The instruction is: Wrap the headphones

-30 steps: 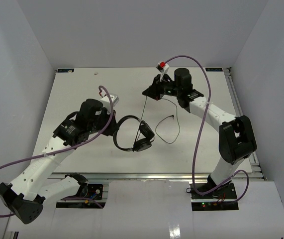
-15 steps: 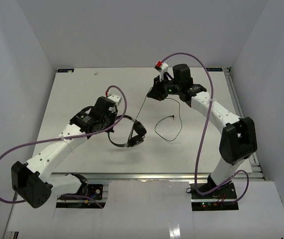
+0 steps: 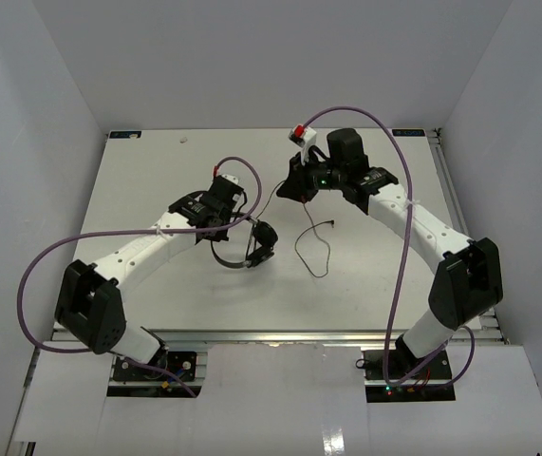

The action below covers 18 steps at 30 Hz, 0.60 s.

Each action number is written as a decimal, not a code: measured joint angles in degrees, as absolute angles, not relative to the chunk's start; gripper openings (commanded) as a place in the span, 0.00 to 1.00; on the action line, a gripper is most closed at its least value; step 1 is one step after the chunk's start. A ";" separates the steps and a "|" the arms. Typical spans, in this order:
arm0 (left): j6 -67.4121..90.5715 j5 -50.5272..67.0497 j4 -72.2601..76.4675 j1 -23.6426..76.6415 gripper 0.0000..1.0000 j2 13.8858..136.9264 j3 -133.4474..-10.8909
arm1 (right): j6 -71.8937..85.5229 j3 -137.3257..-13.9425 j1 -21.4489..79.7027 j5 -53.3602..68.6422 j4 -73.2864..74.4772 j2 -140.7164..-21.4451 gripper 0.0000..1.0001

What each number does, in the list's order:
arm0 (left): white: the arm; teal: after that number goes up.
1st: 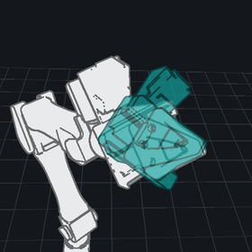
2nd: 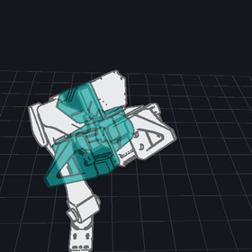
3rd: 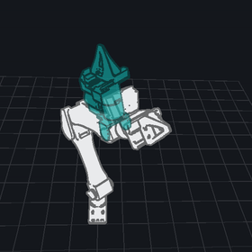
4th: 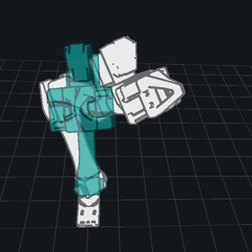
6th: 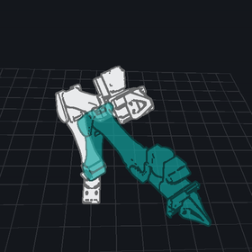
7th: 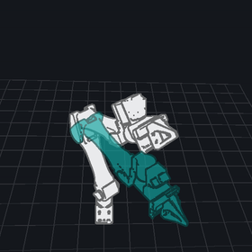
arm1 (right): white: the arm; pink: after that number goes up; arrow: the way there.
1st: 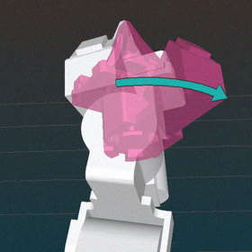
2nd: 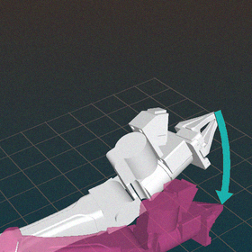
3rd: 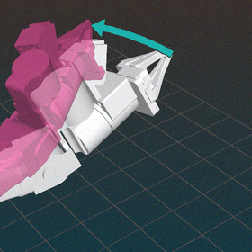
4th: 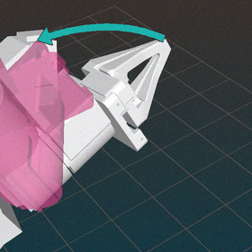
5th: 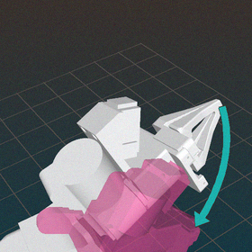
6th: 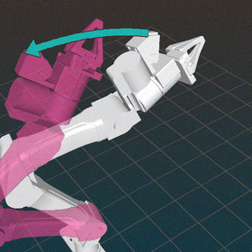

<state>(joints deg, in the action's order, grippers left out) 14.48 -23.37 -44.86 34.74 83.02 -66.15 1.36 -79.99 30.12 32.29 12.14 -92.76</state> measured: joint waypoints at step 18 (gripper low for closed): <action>26.29 -27.29 -44.26 33.64 0.00 86.80 -76.34 | 15.58 -49.98 36.63 43.31 -16.87 -78.96 0.08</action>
